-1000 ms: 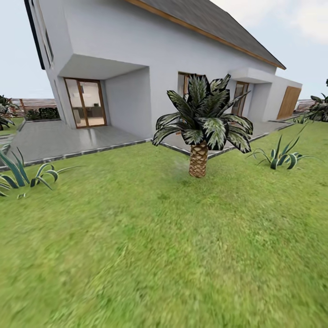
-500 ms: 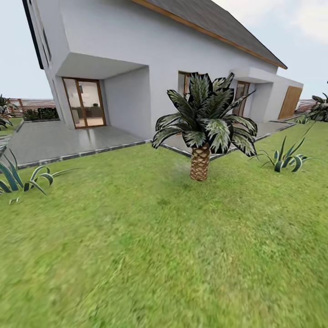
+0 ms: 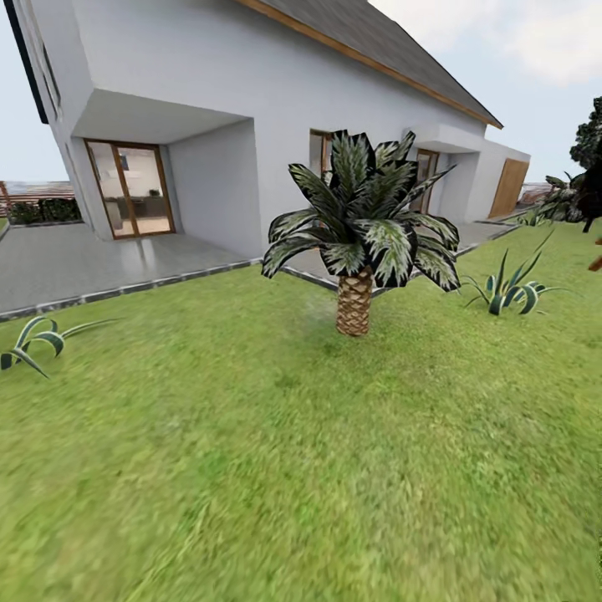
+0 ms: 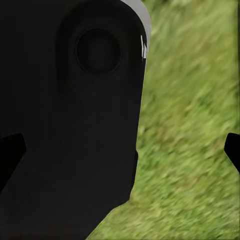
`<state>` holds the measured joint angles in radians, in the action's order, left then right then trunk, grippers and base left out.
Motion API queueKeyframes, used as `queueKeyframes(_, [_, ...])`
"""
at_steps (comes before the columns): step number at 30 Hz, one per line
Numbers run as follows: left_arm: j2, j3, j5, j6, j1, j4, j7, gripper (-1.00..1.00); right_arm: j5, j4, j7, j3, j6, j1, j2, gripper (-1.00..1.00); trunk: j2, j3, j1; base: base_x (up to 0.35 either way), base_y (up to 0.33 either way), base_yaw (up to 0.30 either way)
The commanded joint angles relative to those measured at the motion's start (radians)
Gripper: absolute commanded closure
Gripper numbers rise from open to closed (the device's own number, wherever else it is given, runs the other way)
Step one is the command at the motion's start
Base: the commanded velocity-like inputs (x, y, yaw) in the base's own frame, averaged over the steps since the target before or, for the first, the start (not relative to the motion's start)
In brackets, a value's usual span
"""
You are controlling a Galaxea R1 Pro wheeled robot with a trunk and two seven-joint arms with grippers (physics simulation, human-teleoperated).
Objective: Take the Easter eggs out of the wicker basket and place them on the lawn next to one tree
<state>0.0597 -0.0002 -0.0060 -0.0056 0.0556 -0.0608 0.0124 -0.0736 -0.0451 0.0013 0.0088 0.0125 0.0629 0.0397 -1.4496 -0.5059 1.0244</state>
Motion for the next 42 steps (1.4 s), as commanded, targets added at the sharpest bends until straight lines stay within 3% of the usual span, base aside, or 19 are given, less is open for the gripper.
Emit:
queueKeyframes(1, [0.000,0.000,0.000,-0.001,0.001,-0.002,0.001,-1.00,-0.008,-0.003,0.000,0.000,0.001,0.001,0.000,-1.00,0.000,-0.001,0.001,0.333,0.000,-0.296])
queueKeyframes(28, [0.000,0.000,-0.001,-0.001,0.001,-0.002,0.001,-1.00,-0.008,-0.003,0.000,-0.001,0.001,0.001,0.000,-1.00,0.000,-0.001,0.001,0.333,-0.001,-0.242])
queueKeyframes(42, [0.000,0.000,-0.002,-0.001,0.000,-0.002,0.001,-1.00,-0.008,-0.004,0.000,0.000,0.001,0.001,0.000,-1.00,0.000,-0.001,0.001,0.333,-0.101,-0.299])
